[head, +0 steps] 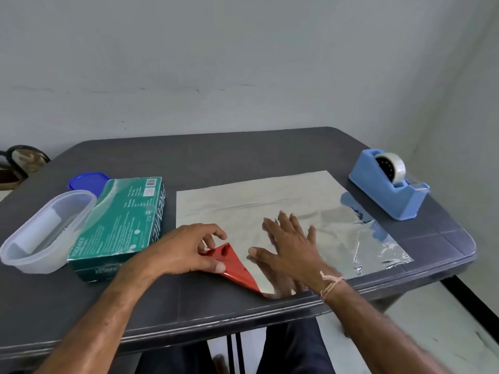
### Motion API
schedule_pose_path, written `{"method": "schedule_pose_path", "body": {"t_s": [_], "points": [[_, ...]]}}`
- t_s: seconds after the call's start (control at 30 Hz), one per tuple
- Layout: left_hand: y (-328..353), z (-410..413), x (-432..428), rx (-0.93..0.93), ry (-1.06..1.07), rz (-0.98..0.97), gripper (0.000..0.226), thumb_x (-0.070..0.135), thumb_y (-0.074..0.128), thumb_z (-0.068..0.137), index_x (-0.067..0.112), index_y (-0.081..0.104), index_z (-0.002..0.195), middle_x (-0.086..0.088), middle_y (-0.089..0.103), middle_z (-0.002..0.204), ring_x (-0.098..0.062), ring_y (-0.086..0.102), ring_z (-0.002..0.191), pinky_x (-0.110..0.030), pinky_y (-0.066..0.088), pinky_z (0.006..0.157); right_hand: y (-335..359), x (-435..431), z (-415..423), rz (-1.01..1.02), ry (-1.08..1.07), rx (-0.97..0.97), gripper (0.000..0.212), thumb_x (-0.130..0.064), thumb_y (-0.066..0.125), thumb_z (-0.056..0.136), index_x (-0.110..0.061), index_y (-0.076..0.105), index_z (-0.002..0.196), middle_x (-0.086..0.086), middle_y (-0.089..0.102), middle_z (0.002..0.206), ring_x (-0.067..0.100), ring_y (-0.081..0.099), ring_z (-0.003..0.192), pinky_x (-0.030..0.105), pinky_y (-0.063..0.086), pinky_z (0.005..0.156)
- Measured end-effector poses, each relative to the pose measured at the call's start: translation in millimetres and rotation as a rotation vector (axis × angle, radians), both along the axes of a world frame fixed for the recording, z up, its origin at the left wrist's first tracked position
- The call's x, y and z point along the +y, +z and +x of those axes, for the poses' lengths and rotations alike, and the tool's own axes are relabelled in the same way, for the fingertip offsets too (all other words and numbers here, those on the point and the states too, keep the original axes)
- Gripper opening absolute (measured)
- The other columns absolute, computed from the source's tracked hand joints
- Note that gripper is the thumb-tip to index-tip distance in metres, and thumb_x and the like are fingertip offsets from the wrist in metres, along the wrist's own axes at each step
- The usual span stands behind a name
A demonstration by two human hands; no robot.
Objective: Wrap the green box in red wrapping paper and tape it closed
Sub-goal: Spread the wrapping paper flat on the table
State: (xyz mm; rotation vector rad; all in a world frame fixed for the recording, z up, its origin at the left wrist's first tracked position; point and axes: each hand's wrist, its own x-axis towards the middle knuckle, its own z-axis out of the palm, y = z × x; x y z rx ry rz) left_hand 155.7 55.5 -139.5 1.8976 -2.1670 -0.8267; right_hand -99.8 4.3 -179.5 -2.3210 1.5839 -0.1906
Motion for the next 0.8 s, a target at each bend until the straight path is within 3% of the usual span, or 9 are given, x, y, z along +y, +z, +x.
{"method": "schedule_pose_path", "body": {"t_s": [0.17, 0.27, 0.4, 0.47, 0.53, 0.6, 0.67, 0.73, 0.8], "points": [[2, 3, 14, 0.041, 0.076, 0.002, 0.079, 0.063, 0.080, 0.073, 0.040, 0.047, 0.140, 0.015, 0.056, 0.125, -0.005, 0.057, 0.103, -0.030, 0.049, 0.096, 0, 19, 21, -0.051, 0.099, -0.049, 0.078, -0.074, 0.046, 0.091, -0.037, 0.026, 0.157, 0.001, 0.008, 0.171, 0.026, -0.004, 0.158, 0.061, -0.003, 0.123], [5, -3, 21, 0.244, 0.171, -0.065, 0.063, 0.069, 0.065, 0.076, 0.035, 0.060, 0.129, 0.015, 0.066, 0.113, -0.006, 0.064, 0.099, -0.026, 0.051, 0.089, -2, 30, 34, -0.076, 0.139, -0.033, 0.068, -0.063, 0.052, 0.093, -0.040, 0.032, 0.153, 0.002, 0.012, 0.170, 0.027, 0.002, 0.158, 0.064, -0.002, 0.122], [6, -16, 17, 0.460, 0.288, -0.165, 0.052, 0.065, 0.055, 0.090, 0.028, 0.064, 0.125, 0.007, 0.070, 0.119, -0.002, 0.070, 0.093, -0.022, 0.055, 0.087, -3, 45, 52, -0.060, 0.142, -0.066, 0.064, -0.058, 0.044, 0.089, -0.037, 0.037, 0.149, 0.004, 0.015, 0.169, 0.029, 0.004, 0.158, 0.067, -0.004, 0.119], [-1, -14, 14, 0.292, 0.266, -0.192, 0.047, 0.062, 0.058, 0.092, 0.029, 0.065, 0.126, 0.009, 0.070, 0.116, -0.007, 0.068, 0.099, -0.033, 0.054, 0.094, 2, 46, 51, -0.025, 0.161, -0.094, 0.070, -0.065, 0.039, 0.085, -0.036, 0.040, 0.149, 0.001, 0.018, 0.169, 0.027, 0.007, 0.157, 0.064, 0.002, 0.121], [-7, -9, 22, 0.152, 0.231, -0.202, 0.035, 0.053, 0.069, 0.091, 0.031, 0.069, 0.118, 0.013, 0.071, 0.102, -0.006, 0.066, 0.093, -0.033, 0.053, 0.089, 6, 37, 39, -0.034, 0.117, -0.157, 0.071, -0.066, 0.050, 0.091, -0.037, 0.036, 0.153, -0.002, 0.017, 0.169, 0.022, 0.009, 0.157, 0.058, 0.012, 0.124], [-6, -4, 36, 0.141, 0.177, -0.150, 0.024, 0.051, 0.070, 0.091, 0.032, 0.073, 0.104, 0.015, 0.075, 0.089, -0.002, 0.069, 0.087, -0.032, 0.054, 0.088, 6, 22, 22, -0.084, 0.019, -0.205, 0.072, -0.070, 0.052, 0.091, -0.036, 0.036, 0.153, -0.001, 0.021, 0.168, 0.021, 0.015, 0.156, 0.057, 0.020, 0.123], [-3, 0, 49, 0.163, 0.147, -0.076, 0.029, 0.057, 0.064, 0.092, 0.029, 0.073, 0.094, 0.017, 0.078, 0.081, 0.002, 0.072, 0.079, -0.031, 0.056, 0.088, 4, 12, 10, -0.093, -0.068, -0.181, 0.075, -0.072, 0.051, 0.090, -0.034, 0.037, 0.153, 0.001, 0.024, 0.167, 0.023, 0.017, 0.156, 0.059, 0.019, 0.122], [0, -1, 54, 0.095, 0.175, -0.054, 0.032, 0.059, 0.061, 0.092, 0.028, 0.070, 0.091, 0.015, 0.077, 0.075, 0.002, 0.072, 0.065, -0.026, 0.057, 0.074, -1, 8, 8, -0.072, -0.105, -0.106, 0.075, -0.072, 0.050, 0.090, -0.031, 0.037, 0.152, 0.003, 0.024, 0.167, 0.027, 0.015, 0.156, 0.061, 0.013, 0.122], [1, -8, 51, -0.039, 0.238, -0.157, 0.031, 0.061, 0.064, 0.090, 0.032, 0.067, 0.100, 0.013, 0.078, 0.088, 0.002, 0.070, 0.068, -0.022, 0.052, 0.067, -6, 8, 11, -0.076, -0.113, -0.052, 0.074, -0.073, 0.043, 0.092, -0.030, 0.034, 0.151, 0.005, 0.019, 0.168, 0.030, 0.010, 0.156, 0.064, 0.006, 0.122]]}}
